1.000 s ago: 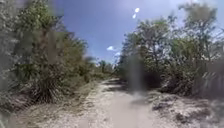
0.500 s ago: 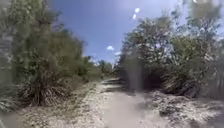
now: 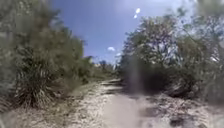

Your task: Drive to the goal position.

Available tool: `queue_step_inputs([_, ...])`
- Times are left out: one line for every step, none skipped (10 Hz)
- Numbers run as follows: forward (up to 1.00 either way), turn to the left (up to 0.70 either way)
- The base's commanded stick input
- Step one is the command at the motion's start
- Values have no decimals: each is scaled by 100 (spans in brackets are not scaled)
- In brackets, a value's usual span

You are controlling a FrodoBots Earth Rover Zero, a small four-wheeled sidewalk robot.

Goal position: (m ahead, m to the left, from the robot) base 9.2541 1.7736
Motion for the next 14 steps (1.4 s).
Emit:
queue_step_inputs([44, 2])
queue_step_inputs([44, 2])
queue_step_inputs([44, 2])
queue_step_inputs([44, 2])
queue_step_inputs([44, 2])
queue_step_inputs([44, 2])
queue_step_inputs([44, 2])
queue_step_inputs([44, 2])
queue_step_inputs([44, 2])
queue_step_inputs([44, 2])
queue_step_inputs([44, 2])
queue_step_inputs([44, 2])
queue_step_inputs([44, 2])
queue_step_inputs([44, 2])
